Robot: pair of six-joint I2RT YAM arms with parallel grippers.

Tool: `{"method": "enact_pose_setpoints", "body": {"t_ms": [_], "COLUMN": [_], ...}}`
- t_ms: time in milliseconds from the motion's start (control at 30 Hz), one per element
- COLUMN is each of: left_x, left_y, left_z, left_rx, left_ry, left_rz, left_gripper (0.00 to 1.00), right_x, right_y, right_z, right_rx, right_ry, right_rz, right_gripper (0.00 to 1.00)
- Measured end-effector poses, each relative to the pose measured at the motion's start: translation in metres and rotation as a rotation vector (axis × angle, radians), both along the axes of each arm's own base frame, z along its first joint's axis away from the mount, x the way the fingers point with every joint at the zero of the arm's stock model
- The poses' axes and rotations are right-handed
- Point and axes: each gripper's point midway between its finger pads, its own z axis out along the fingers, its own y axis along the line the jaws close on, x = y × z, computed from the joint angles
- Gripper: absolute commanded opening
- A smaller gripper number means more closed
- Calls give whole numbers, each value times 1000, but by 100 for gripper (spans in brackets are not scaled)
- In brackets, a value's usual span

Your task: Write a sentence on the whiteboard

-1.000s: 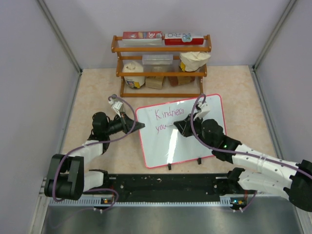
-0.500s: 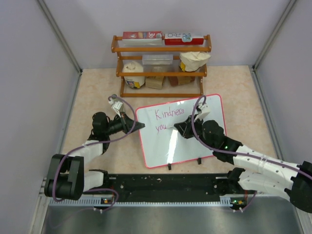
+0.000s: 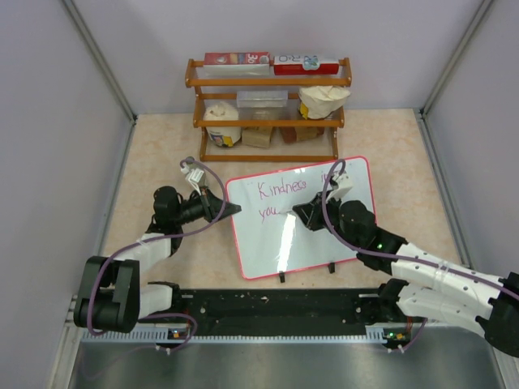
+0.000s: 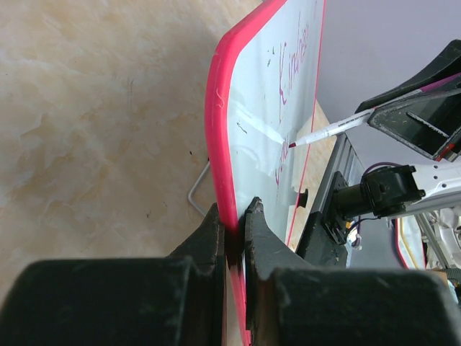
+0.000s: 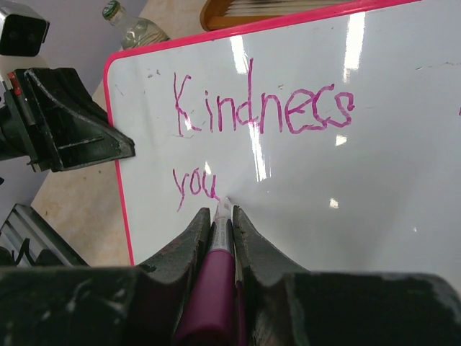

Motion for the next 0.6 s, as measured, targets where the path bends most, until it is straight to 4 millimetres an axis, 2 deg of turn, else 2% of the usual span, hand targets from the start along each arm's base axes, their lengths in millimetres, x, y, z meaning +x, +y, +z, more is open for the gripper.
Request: {"method": "enact_pose_setpoints", "body": {"t_ms": [600], "left_x": [0], "left_y": [0], "left_z": [0], "left_rx": [0], "left_ry": [0], "left_rz": [-1], "left_gripper": [0], "right_x": [7], "right_y": [1], "right_z": [15], "right_rx": [-1], "right_ry": [-47], "right_rz": [-12], "right_gripper": [0]}}
